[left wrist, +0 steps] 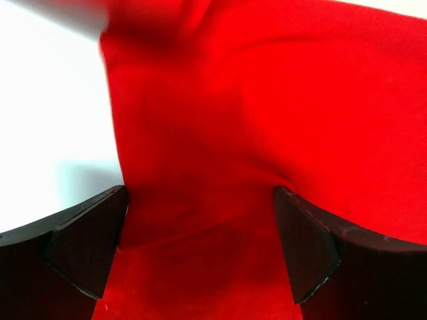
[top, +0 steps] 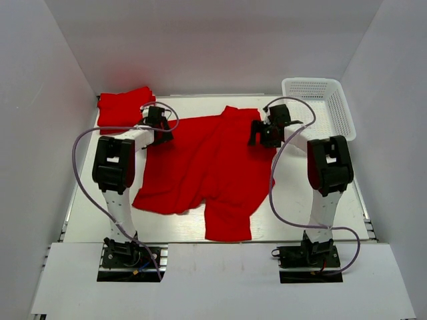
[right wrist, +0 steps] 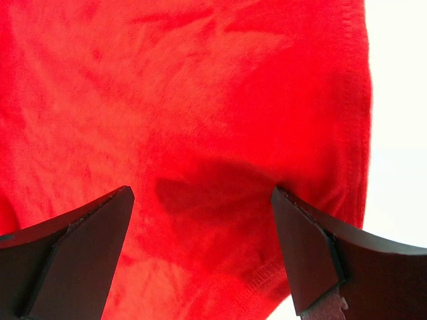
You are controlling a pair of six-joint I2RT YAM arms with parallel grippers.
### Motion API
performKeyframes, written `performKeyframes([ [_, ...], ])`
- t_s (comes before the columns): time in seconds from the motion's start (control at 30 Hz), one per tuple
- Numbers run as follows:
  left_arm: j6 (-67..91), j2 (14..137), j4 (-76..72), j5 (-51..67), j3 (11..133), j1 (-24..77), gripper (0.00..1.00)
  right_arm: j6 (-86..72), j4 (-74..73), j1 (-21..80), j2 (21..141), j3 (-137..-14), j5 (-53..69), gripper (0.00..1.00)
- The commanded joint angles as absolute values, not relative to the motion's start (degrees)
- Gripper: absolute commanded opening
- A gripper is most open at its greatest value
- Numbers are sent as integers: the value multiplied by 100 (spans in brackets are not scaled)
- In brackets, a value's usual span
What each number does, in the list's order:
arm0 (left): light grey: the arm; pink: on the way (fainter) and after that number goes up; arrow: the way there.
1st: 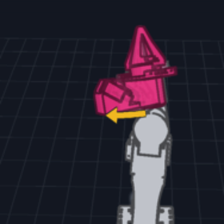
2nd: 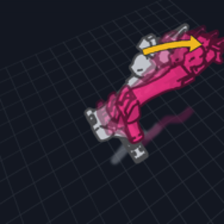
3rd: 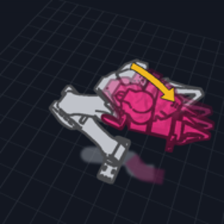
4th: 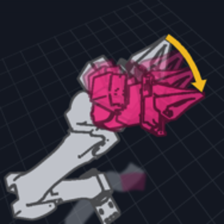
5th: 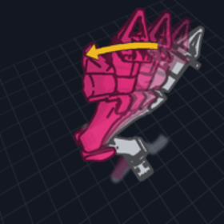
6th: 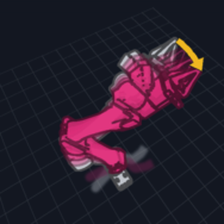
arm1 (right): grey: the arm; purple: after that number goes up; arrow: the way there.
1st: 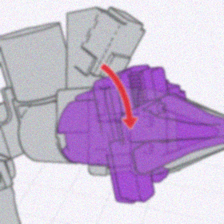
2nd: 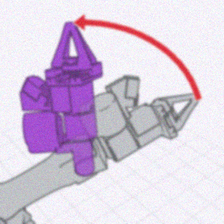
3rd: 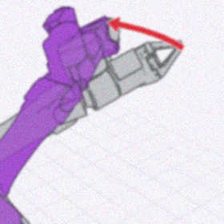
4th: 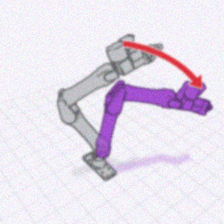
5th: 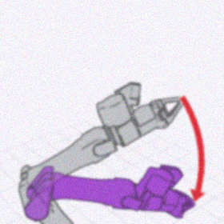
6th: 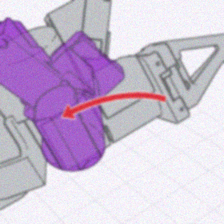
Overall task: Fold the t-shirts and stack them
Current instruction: Flatten out the tshirt
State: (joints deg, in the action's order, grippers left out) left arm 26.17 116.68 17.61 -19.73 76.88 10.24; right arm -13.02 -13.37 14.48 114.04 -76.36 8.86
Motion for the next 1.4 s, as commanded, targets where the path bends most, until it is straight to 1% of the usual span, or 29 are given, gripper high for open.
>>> performKeyframes([
  [0.0, 2093, 12356, 1960, -1556, 8118, 993, 100, -1065, -1837, 1240, 11978, -8014, 379, 90],
  [0.2, 1697, 13033, 1960, -1424, 9201, 993, 100, -678, -2310, 1073, 12638, -9517, 26, 90],
  [0.23, 1574, 13112, 1960, -1363, 9428, 993, 100, -616, -2364, 1046, 12795, -9988, 26, 90],
  [0.27, 1573, 13183, 1960, -1275, 9544, 993, 100, -520, -2425, 1020, 12936, -10124, 26, 90],
  [0.3, 1443, 13340, 1960, -1135, 9754, 993, 100, -466, -2530, 993, 13085, -10551, 26, 90],
  [0.47, 1380, 13544, 1960, -871, 10151, 993, 100, -211, -2584, 923, 13394, -11161, 44, 90],
  [0.57, 1318, 13544, 1828, -617, 10213, 993, 100, -26, -2453, 888, 13579, -11539, 316, 90],
  [0.6, 1266, 13596, 1741, -537, 10213, 993, 100, 252, -2400, 870, 13657, -11601, 464, 90],
  [0.77, 1213, 13597, 1740, -246, 10695, 993, 100, 378, -2592, 861, 14009, -12277, 772, 90],
  [0.93, 1099, 13325, 1907, -18, 10969, 993, 100, 667, -2610, 940, 13476, -11990, 1212, 90],
  [1.1, 1099, 12473, 1784, -78, 10276, 1045, 100, 808, -2443, 1089, 12615, -11356, 1380, 90],
  [1.23, 1099, 11604, 2091, -500, 9853, 1107, 100, 730, -2566, 1352, 12077, -10471, 1143, 90],
  [1.27, 1177, 11462, 2240, -823, 9792, 1107, 100, 529, -2549, 1380, 11972, -10102, 1047, 90],
  [1.3, 1343, 11322, 2546, -948, 9617, 1107, 100, 449, -2453, 1493, 11718, -9890, 724, 90],
  [1.37, 1537, 10997, 2776, -1237, 9335, 1107, 100, 265, -2234, 1599, 11165, -8987, 406, 90],
])
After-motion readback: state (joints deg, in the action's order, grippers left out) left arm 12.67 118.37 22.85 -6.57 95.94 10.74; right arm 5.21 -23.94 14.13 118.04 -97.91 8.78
